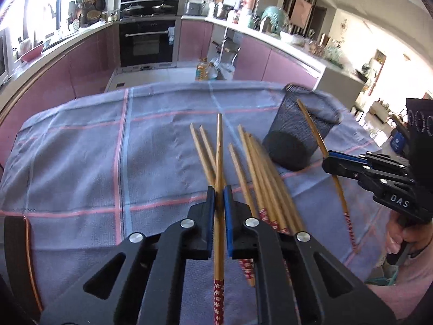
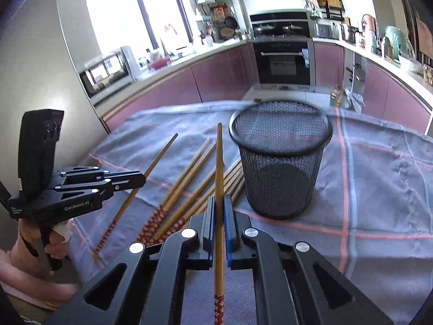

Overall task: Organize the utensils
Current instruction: 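Lift the right tool's chopstick upright into the mesh cup while the left tool inserts its own, then open the right tool and withdraw while the left tool releases its chopstick, then close the right tool on a chopstick while the left tool grasps another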

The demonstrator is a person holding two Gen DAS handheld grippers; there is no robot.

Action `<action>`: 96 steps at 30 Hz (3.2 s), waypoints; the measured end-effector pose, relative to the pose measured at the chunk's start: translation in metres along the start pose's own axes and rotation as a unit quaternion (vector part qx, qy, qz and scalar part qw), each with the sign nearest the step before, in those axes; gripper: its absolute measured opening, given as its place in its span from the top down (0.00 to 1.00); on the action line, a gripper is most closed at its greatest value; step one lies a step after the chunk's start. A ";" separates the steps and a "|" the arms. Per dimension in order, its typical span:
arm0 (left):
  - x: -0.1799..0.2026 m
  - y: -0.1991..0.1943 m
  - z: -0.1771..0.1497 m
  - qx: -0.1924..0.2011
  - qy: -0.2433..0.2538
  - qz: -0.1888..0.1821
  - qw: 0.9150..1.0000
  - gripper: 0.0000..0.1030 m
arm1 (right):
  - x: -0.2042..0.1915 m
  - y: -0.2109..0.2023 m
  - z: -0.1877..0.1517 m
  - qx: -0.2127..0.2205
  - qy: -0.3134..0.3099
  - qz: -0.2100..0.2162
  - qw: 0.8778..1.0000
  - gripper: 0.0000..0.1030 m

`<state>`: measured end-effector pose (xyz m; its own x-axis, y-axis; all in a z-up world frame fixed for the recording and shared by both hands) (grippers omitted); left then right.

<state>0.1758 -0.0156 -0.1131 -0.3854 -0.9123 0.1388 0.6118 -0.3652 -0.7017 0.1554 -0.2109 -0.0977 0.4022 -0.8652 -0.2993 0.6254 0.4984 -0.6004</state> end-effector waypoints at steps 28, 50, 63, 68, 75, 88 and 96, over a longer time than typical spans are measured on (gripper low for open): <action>0.106 -0.083 0.175 0.172 0.051 -0.110 0.978 0.93 | 0.028 -0.081 0.136 0.152 -0.026 0.003 0.988 0.95; 0.094 0.031 0.142 0.059 0.052 -0.083 0.993 0.80 | 0.061 0.020 0.115 0.016 0.014 -0.038 0.999 0.88; 0.037 -0.022 0.093 0.099 0.033 -0.002 0.995 0.60 | 0.023 -0.030 0.085 0.072 -0.027 0.002 0.997 0.61; 0.012 -0.004 0.050 0.053 0.024 0.012 0.998 0.60 | -0.002 -0.021 0.045 0.029 -0.042 0.031 0.998 0.60; -0.003 0.033 0.001 -0.014 0.019 0.026 0.999 0.60 | -0.001 0.027 -0.009 -0.055 -0.008 0.014 0.998 0.61; -0.005 0.061 -0.020 -0.049 0.012 0.034 0.998 0.59 | 0.006 0.049 -0.038 -0.089 0.019 -0.026 0.996 0.67; -0.003 0.065 -0.019 -0.054 0.019 0.043 0.997 0.59 | 0.007 0.053 -0.037 -0.089 0.007 -0.043 0.995 0.69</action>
<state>0.2038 -0.0327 -0.1729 -0.3621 -0.9308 0.0493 0.5660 -0.2616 -0.7818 0.1662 -0.1923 -0.1590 0.3415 -0.9057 -0.2512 0.5277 0.4060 -0.7461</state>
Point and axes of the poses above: each gripper's, at about its wrist camera, not at the fingertips, and y roughly the way its jaws point, x to its right, z to its top, the point moved 6 cm from there along y, roughly the way its jaws point, and after that the axes turned 3 degrees about y, right-handed, at the moved point
